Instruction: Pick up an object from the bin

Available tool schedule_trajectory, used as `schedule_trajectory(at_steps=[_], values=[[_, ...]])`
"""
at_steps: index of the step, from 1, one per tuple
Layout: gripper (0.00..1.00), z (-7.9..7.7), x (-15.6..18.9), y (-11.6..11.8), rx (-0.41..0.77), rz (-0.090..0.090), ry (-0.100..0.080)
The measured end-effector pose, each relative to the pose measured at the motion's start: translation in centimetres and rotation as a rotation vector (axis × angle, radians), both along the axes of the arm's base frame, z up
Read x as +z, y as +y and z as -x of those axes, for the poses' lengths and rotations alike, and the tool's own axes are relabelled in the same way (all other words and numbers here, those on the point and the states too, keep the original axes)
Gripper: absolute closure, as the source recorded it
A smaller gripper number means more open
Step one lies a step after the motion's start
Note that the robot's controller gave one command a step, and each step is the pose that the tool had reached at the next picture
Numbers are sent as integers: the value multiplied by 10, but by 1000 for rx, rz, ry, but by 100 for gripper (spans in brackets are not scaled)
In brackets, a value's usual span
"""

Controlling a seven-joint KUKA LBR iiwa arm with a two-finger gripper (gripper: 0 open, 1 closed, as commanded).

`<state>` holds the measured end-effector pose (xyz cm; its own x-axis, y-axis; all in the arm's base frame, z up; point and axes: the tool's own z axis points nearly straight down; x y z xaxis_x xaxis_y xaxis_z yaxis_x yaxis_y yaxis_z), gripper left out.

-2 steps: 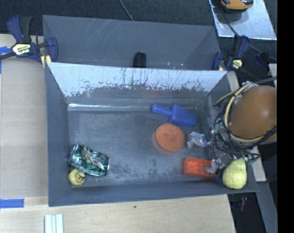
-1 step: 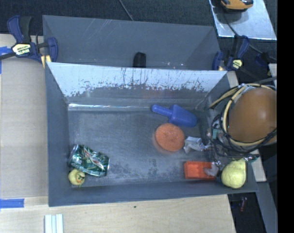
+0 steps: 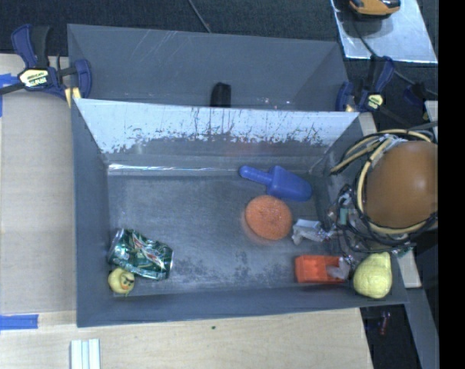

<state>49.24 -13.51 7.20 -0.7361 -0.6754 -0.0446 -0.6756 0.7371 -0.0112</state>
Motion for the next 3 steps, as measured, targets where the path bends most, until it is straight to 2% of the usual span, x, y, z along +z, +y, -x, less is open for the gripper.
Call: schedule_trajectory(at_steps=[1,2,3], values=[[100,3,19,-6,65,3,-1],[100,3,19,-6,64,2,0],[100,3,4,-9,87,5,-1]])
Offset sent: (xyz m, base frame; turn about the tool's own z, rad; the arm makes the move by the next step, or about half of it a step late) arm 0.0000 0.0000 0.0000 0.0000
